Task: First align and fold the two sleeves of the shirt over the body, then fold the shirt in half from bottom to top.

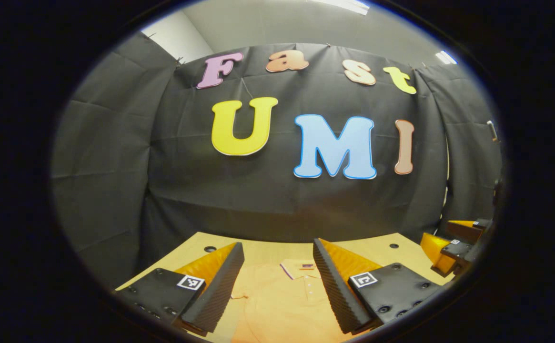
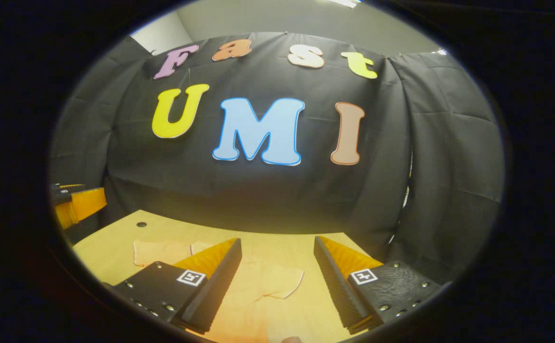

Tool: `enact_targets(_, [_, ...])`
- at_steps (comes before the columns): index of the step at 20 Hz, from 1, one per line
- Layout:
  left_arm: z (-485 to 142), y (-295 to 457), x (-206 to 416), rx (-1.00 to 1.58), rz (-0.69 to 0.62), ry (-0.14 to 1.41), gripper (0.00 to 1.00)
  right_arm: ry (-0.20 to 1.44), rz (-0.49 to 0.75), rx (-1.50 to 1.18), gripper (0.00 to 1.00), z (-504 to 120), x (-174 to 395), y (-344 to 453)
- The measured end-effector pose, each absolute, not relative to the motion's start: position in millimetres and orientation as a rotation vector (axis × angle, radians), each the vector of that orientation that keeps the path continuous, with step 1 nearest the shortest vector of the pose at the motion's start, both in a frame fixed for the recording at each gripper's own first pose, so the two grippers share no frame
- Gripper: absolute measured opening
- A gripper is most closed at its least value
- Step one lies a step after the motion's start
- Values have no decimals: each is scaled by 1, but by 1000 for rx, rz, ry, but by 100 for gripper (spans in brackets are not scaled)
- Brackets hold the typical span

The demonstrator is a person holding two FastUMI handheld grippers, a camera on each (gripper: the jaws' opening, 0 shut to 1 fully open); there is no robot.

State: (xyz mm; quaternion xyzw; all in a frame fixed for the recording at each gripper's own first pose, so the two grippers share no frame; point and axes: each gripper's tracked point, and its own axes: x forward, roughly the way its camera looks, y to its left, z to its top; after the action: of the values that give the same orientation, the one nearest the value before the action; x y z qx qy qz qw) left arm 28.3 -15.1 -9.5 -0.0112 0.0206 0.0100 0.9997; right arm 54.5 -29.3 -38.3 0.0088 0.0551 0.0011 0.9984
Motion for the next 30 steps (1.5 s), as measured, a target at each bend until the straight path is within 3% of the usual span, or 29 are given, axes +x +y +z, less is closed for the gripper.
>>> enact_targets(17, [-40, -3, 42, -8, 78, 122, 95, 526, -32, 156, 95, -206, 186, -56])
enact_targets(30, [-57, 13, 38, 8, 124, 158, 95, 748, -111, 140, 95, -309, 234, -77])
